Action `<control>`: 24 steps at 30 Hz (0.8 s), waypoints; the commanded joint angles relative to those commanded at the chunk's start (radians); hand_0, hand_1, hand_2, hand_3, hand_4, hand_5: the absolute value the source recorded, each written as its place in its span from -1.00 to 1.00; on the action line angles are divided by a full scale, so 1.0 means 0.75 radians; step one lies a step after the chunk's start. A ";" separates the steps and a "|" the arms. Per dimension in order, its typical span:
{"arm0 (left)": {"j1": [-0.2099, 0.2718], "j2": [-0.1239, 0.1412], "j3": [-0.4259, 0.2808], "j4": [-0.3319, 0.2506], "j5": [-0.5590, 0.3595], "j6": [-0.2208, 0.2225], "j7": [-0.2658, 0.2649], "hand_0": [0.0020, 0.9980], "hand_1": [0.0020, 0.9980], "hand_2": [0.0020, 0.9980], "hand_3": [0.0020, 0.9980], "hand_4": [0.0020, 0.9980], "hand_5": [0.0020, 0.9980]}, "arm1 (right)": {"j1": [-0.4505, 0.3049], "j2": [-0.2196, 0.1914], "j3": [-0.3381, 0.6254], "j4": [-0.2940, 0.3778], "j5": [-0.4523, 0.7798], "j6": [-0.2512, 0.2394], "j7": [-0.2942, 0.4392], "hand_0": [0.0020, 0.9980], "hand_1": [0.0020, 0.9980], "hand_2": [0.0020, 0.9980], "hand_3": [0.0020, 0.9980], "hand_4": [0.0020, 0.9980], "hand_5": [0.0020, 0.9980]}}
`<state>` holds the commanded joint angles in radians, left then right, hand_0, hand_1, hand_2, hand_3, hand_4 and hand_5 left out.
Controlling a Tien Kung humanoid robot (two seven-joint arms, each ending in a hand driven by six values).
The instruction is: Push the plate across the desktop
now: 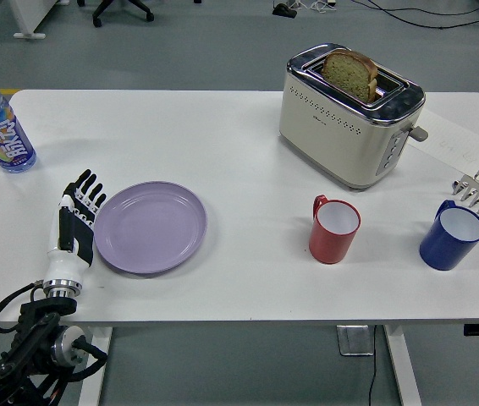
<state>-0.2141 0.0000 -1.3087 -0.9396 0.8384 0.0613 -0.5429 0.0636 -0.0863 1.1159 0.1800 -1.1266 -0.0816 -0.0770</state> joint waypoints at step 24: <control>-0.076 0.000 0.121 0.075 -0.046 0.027 -0.032 0.76 0.81 0.86 0.72 -0.07 1.00 | 0.004 0.005 0.002 0.000 -0.011 0.000 -0.006 0.21 0.09 0.26 0.25 -0.74 -0.28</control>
<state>-0.2712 0.0000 -1.2179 -0.8831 0.8041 0.0814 -0.5670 0.0663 -0.0827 1.1172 0.1800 -1.1348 -0.0814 -0.0812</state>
